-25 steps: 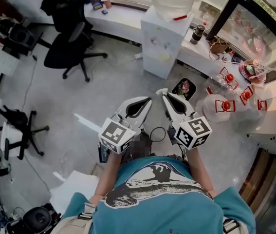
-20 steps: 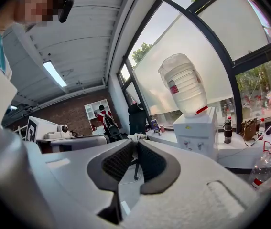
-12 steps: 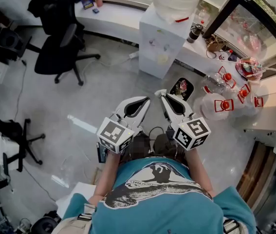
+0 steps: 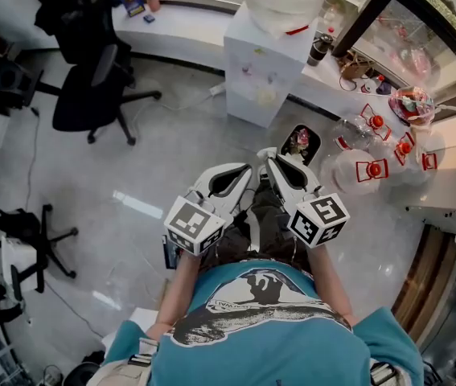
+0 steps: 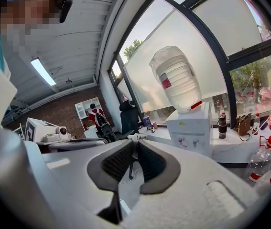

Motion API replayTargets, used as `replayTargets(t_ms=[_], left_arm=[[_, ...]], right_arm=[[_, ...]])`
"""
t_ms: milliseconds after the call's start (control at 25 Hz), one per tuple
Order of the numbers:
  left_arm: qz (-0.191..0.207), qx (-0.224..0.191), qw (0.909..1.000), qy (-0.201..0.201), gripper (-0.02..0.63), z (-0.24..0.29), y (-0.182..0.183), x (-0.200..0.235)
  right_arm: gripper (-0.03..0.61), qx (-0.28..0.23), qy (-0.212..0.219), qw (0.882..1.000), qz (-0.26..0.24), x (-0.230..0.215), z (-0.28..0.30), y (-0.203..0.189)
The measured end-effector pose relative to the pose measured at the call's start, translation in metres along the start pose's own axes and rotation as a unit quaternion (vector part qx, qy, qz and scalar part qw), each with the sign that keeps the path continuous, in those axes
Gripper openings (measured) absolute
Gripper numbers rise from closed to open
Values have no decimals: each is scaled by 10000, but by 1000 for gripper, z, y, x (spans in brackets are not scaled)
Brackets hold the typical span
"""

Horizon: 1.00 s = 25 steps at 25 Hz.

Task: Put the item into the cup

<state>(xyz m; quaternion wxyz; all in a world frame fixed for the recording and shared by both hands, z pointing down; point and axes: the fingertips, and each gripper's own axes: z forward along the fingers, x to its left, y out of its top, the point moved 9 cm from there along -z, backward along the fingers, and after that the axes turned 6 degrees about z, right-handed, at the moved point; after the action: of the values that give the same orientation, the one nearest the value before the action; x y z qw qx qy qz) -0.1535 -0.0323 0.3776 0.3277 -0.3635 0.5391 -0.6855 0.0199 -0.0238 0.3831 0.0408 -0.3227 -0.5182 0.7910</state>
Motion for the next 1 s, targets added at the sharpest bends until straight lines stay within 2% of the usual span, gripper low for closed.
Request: replayTargets(t_ms=[400, 560, 760, 1000], left_arm=[[54, 178, 9998, 89, 12, 50, 5, 37], [-48, 167, 9998, 139, 12, 77, 11, 54], [-114, 410, 9990, 149, 12, 113, 12, 74], [-153, 605, 9980, 43, 12, 143, 1, 95]], right_arm=[[35, 33, 36, 9998, 172, -55, 41, 25], [35, 131, 79, 9997, 203, -83, 61, 39], [35, 374, 60, 9989, 284, -123, 86, 48], [35, 717, -83, 9968, 345, -172, 124, 38]])
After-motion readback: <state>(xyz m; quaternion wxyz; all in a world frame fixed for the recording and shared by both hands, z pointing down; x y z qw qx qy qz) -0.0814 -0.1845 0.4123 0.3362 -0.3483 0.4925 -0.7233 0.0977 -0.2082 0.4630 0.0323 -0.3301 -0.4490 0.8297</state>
